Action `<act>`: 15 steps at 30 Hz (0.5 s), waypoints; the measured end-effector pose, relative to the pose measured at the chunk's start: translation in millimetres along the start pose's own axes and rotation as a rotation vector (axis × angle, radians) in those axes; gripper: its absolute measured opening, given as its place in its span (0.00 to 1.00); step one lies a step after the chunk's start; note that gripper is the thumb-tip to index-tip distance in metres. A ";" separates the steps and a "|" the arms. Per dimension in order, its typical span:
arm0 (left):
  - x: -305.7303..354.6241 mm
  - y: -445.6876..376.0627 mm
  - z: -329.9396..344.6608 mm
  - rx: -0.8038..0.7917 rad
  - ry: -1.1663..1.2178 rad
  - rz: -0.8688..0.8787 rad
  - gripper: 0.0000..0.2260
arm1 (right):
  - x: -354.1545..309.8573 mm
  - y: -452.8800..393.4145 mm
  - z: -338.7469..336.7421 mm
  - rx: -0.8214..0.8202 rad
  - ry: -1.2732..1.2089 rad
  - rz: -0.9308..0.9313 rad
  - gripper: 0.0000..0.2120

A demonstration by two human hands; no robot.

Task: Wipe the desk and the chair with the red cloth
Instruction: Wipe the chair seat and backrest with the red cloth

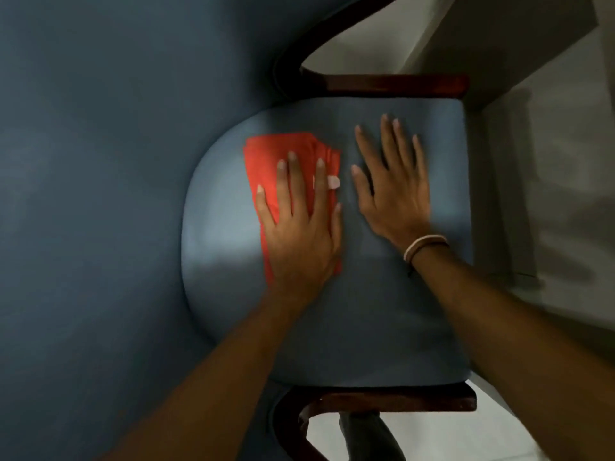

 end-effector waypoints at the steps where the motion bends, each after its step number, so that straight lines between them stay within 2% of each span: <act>1: -7.2 -12.7 -0.5 0.008 0.000 0.086 0.26 | 0.9 0.0 0.4 0.024 0.003 -0.002 0.29; 4: -41.7 -57.2 -5.3 -0.041 0.017 0.368 0.26 | 0.1 -0.8 -1.4 0.085 -0.014 -0.014 0.28; 6: -67.7 -77.9 -10.3 -0.078 -0.005 0.459 0.29 | -0.8 -0.5 -2.4 0.137 -0.032 -0.012 0.27; 9: -89.1 -85.6 -13.6 -0.102 0.063 0.358 0.33 | -1.1 -1.1 -0.5 0.190 -0.028 -0.016 0.27; 15: -106.4 -60.2 -20.6 -0.065 0.256 0.149 0.31 | -0.5 -1.2 2.1 0.199 -0.001 -0.009 0.27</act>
Point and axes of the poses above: each hand's wrist, its own y-axis away from the middle knuckle, its own z-axis out of the palm, x = y × z, the point moved 4 cm from there along -y, towards the middle knuckle, and after that the axes turned 5 degrees about -y, right-handed, at the moved point
